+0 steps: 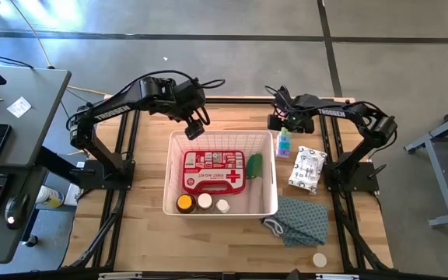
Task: Pick & place medical supplies in basket/bin
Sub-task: Put the medicine organizer into the white container
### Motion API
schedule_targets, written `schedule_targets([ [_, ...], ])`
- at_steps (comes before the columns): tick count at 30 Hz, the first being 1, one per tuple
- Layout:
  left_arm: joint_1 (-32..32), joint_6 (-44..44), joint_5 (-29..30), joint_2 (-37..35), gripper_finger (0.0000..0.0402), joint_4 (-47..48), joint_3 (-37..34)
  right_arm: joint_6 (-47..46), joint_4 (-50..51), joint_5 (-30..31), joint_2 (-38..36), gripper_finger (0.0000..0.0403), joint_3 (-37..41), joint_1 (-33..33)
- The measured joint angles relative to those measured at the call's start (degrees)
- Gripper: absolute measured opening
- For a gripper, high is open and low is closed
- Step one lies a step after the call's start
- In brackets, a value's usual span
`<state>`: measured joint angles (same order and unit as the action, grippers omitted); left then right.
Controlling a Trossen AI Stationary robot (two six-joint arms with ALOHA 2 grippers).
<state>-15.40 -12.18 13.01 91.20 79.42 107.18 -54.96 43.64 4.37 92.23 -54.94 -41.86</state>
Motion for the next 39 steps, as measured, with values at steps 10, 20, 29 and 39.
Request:
schedule_targets([
  [10, 0.0, -1.02, -0.45, 0.0, 0.0385, 0.17, 0.0, 1.38, -1.56, 1.76, 0.9, 0.0299, 0.04, -0.51],
  [20, 0.0, -1.17, -0.45, 0.0, 0.0385, 0.24, 0.0, -0.28, -3.77, 1.3, 1.27, 0.0325, 3.07, -0.64],
  [29, 0.0, -1.16, -0.52, 0.0, 0.0385, 0.55, 0.0, -0.13, -6.28, 2.0, 1.28, 0.0325, 4.11, -0.64],
  [39, 0.0, -1.48, -0.52, 0.0, 0.0385, -0.04, 0.0, 4.23, -6.68, -0.63, 2.8, 0.0319, 4.13, -1.62],
])
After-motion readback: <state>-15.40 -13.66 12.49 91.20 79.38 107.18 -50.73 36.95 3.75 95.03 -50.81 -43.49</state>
